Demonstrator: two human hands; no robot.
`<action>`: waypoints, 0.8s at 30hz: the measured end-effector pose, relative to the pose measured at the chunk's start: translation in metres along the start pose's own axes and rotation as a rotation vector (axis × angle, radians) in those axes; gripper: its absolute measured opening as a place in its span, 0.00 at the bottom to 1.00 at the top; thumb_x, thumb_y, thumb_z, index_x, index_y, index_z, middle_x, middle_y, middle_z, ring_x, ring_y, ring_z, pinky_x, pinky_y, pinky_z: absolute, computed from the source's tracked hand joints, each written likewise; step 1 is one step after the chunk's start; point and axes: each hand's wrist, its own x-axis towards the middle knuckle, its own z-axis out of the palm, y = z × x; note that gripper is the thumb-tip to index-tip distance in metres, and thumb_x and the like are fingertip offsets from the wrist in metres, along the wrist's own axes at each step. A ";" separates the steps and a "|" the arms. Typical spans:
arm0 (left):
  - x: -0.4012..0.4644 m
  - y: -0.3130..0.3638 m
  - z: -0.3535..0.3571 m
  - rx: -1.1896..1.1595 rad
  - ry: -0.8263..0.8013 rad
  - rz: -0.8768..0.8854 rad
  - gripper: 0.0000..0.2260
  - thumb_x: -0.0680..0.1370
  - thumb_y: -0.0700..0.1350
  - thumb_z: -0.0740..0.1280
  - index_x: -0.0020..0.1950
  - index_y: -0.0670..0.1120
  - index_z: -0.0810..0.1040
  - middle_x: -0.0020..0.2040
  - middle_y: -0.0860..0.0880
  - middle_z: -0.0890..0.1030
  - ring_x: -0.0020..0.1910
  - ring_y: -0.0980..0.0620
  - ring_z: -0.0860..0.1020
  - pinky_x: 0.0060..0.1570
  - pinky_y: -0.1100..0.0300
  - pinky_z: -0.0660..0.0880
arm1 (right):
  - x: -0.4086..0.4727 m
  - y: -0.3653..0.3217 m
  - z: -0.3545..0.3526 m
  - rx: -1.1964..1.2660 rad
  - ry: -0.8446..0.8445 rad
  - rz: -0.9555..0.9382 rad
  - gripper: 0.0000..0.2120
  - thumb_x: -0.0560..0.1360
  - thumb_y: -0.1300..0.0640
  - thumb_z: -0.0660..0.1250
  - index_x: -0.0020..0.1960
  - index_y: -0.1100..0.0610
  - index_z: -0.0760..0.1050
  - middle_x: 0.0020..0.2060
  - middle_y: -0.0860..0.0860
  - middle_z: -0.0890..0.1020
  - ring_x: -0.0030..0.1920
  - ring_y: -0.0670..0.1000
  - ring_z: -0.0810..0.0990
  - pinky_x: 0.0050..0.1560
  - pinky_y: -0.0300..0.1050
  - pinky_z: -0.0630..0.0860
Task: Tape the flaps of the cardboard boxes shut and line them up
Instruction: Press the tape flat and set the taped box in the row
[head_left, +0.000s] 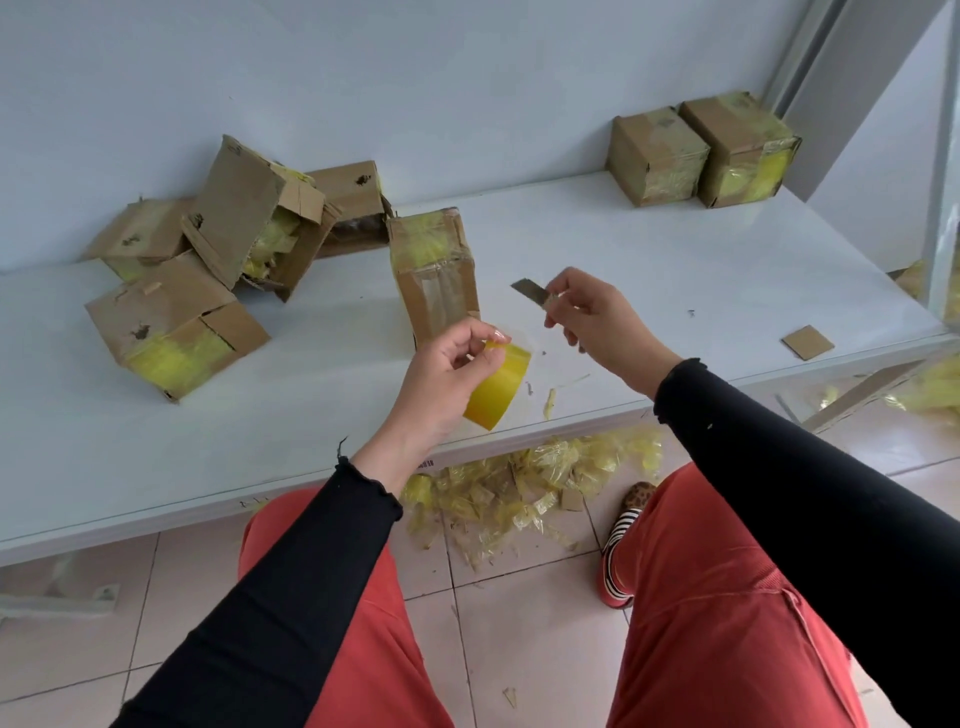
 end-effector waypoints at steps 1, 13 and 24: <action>0.002 0.002 0.004 -0.004 -0.012 0.007 0.04 0.82 0.40 0.70 0.54 0.45 0.82 0.54 0.42 0.84 0.49 0.52 0.79 0.51 0.62 0.73 | -0.006 0.002 -0.001 0.071 -0.036 0.039 0.10 0.85 0.51 0.60 0.51 0.55 0.74 0.42 0.49 0.79 0.34 0.48 0.71 0.36 0.42 0.68; 0.032 0.009 0.044 0.093 -0.100 -0.015 0.07 0.79 0.45 0.70 0.57 0.51 0.81 0.47 0.47 0.81 0.42 0.57 0.75 0.47 0.61 0.72 | -0.020 0.014 -0.014 0.176 -0.025 -0.026 0.07 0.85 0.60 0.62 0.48 0.58 0.74 0.37 0.48 0.70 0.27 0.44 0.64 0.29 0.33 0.63; 0.061 -0.012 0.111 0.883 -0.107 0.390 0.11 0.80 0.41 0.69 0.58 0.45 0.69 0.47 0.45 0.78 0.42 0.42 0.78 0.34 0.51 0.69 | 0.002 0.074 -0.038 0.260 0.343 0.368 0.06 0.81 0.60 0.66 0.46 0.54 0.79 0.35 0.49 0.77 0.32 0.46 0.72 0.31 0.36 0.70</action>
